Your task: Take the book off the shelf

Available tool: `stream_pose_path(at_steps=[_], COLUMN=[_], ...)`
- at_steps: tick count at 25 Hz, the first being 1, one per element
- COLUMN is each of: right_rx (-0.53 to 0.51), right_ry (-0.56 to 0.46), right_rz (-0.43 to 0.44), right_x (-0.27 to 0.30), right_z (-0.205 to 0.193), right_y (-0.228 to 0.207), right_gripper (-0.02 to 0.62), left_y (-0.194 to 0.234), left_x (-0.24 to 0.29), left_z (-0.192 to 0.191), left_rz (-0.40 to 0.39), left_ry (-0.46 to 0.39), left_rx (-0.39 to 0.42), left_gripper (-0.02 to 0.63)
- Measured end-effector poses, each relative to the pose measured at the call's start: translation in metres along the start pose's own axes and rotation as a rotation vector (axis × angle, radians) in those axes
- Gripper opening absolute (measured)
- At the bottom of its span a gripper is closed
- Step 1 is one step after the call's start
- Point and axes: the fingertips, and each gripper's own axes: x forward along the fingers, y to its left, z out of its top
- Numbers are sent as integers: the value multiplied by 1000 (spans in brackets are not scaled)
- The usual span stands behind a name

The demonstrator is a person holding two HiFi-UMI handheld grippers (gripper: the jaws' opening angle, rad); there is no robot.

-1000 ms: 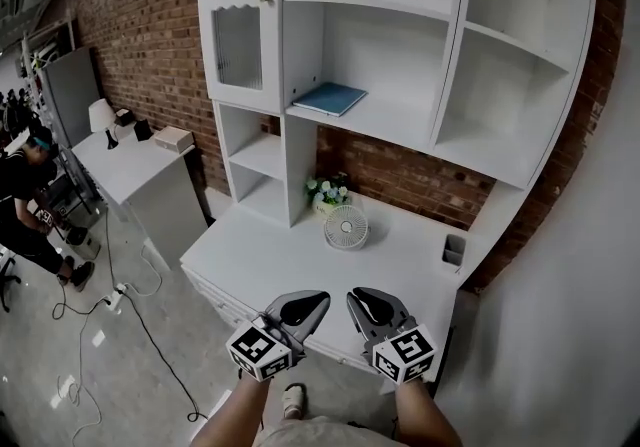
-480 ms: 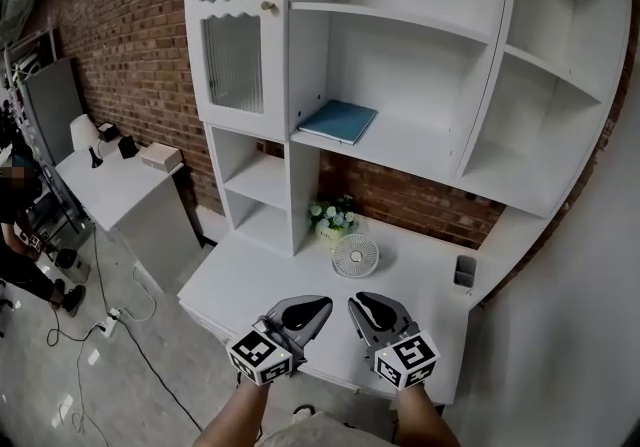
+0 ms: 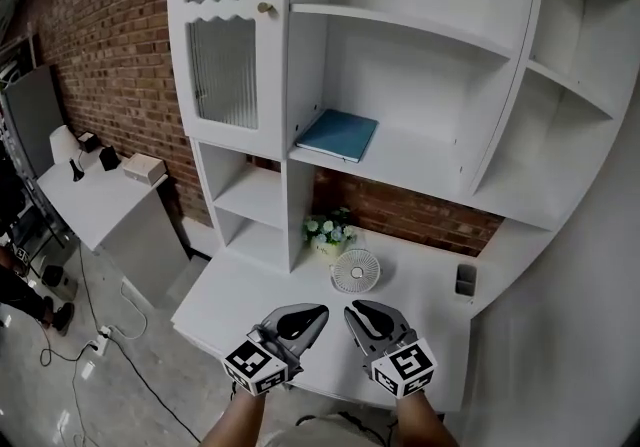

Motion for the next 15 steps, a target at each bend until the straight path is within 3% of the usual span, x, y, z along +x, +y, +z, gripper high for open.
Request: stream_pose_path(at_steps=[10,15], right_rx=[-180,-158], right_ry=[51,9], right_rz=[48,104], right_x=[16,27], right_z=[20,28], right_y=[-12,-25], right_gripper=[77,77], left_y=[23,38], left_x=[22,43], left_z=[4,8], left_rz=[0,22], left_ry=[14,22], left_rx=[-16,40], left_gripper=[11,11])
